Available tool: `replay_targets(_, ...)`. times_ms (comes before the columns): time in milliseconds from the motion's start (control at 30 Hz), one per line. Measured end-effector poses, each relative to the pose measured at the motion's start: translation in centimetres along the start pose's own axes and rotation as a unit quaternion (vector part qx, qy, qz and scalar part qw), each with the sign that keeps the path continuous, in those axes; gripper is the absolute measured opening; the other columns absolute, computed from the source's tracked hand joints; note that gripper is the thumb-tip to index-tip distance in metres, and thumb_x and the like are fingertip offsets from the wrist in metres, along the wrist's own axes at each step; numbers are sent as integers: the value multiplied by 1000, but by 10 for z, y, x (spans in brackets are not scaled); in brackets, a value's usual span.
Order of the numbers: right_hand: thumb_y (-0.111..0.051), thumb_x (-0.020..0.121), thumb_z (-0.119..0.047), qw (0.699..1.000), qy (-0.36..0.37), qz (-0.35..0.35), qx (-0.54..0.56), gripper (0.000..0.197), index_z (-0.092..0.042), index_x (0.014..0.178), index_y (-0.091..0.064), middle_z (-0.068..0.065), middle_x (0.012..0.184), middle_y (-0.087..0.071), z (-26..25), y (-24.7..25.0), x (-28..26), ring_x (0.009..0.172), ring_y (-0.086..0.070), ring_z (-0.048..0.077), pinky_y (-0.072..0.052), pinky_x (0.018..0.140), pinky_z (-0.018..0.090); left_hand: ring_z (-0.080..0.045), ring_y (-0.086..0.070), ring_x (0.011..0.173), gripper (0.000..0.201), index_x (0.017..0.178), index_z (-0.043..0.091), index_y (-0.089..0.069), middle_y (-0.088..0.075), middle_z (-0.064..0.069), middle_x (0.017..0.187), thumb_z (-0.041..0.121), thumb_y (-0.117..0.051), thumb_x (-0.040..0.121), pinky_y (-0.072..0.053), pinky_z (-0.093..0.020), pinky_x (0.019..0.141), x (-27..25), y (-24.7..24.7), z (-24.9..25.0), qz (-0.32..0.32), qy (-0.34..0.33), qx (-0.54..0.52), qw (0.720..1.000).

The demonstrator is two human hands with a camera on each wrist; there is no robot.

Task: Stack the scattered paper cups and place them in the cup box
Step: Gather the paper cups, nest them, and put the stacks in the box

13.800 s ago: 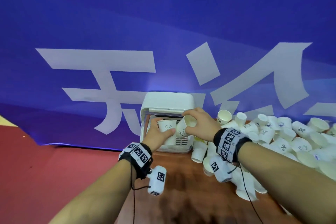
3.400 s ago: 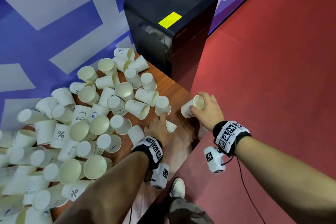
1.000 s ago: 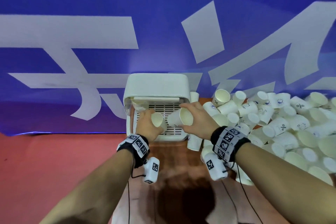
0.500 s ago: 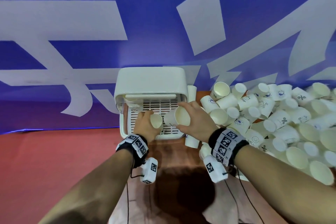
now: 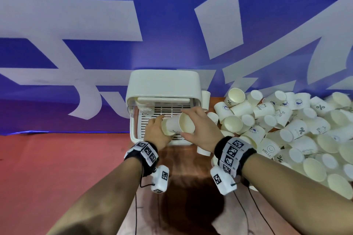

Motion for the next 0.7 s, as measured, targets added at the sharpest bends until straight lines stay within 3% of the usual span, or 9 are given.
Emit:
replay_targets(233,-72,83,-34,997,8,-37,-61,74,-20,148,-39,2,136,-41,-9,-25,17,122,-48,22,-46,97,38,-26,-52,118,52,125,14,-58,-52,-9,124,8,-71,75,-41,-32,102,-16,20,-20,48,8,-58,997)
replay_targets(400,-69,87,-37,991,-13,-91,-95,73,-21,150,-35,2,143,-38,-13,-40,36,130,-41,23,-42,103,37,-25,-51,124,40,115,11,-64,-45,-13,141,4,-69,76,-44,-38,103,-15,31,-30,69,-9,-60,996)
replay_targets(533,-70,85,-39,985,-23,-111,-131,74,-22,148,-36,2,146,-39,-11,-53,47,134,-37,24,-40,106,39,-28,-56,112,37,113,11,-64,-54,-10,122,3,-66,77,-43,-36,101,-15,36,-36,74,11,-80,994)
replay_targets(700,-72,84,-41,978,-28,-128,-162,77,-23,149,-34,1,147,-40,-6,-69,54,134,-36,25,-36,108,39,-29,-55,109,37,112,11,-65,-55,-10,118,3,-67,76,-43,-38,101,-16,38,-42,82,28,-94,992)
Point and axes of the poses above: each hand's wrist, its own x-axis towards the middle knuckle, its own y-axis out of the back of the hand, z = x × y, the point moved 1 cm from there along x, towards the middle knuckle
